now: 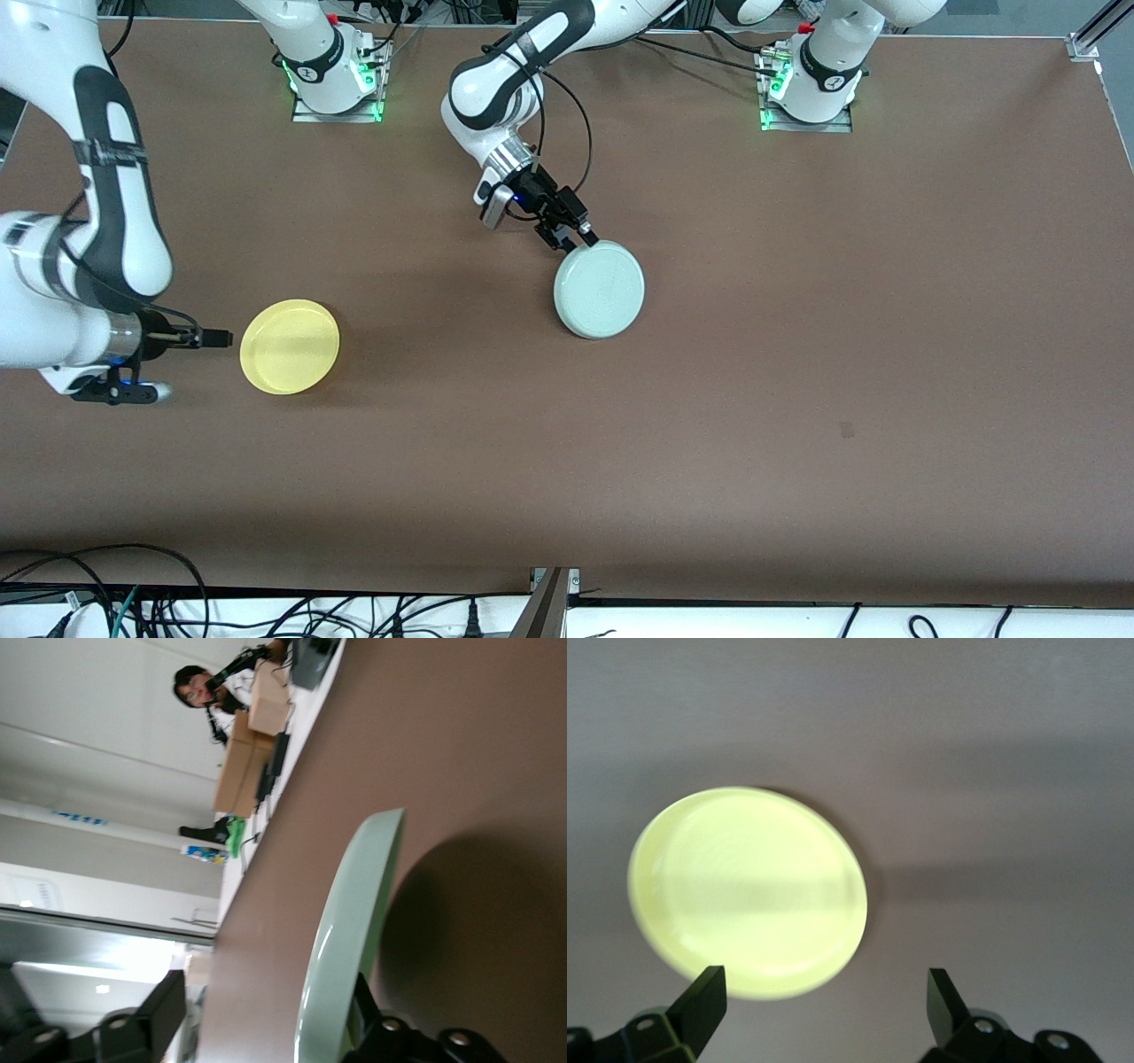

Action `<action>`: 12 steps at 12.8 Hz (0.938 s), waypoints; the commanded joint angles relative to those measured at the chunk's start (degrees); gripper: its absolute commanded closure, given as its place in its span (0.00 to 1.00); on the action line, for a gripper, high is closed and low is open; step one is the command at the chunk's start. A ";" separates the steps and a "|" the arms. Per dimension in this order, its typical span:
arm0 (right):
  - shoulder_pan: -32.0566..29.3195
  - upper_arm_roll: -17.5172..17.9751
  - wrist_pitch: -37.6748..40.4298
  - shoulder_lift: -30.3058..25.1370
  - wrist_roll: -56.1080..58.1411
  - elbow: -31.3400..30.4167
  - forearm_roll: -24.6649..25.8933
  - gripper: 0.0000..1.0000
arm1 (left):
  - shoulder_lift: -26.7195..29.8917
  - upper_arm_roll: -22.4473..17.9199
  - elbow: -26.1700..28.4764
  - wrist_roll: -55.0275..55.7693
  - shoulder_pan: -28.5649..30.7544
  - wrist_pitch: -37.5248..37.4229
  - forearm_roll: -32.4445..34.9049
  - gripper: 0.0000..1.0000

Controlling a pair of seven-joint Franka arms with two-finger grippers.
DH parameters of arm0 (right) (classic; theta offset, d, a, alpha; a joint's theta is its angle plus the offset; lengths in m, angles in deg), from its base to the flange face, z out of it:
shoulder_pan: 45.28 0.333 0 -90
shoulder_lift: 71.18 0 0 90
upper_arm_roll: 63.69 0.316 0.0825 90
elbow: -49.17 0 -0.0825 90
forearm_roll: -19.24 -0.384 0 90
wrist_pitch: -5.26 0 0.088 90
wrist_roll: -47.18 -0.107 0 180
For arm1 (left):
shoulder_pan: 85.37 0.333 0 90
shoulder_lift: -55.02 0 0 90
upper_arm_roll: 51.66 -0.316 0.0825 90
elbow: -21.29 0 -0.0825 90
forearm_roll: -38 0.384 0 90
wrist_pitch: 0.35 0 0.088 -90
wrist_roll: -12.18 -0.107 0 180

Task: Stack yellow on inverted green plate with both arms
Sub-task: 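Lay the green plate upside down and release while the right gripper reaches yellow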

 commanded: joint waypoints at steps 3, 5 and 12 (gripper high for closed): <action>-0.72 0.48 -9.06 -1.43 0.39 -10.02 -1.18 0.00 | -0.39 0.92 -1.21 7.72 0.74 17.48 -1.39 0.00; -1.42 0.48 -14.24 -1.52 0.74 -14.15 -1.18 0.00 | 0.40 0.92 -1.03 11.07 1.88 24.44 -4.46 0.00; -4.68 0.48 -16.55 1.38 11.20 -14.61 -10.93 0.00 | 9.44 1.10 -1.65 13.81 12.59 35.72 -33.96 0.00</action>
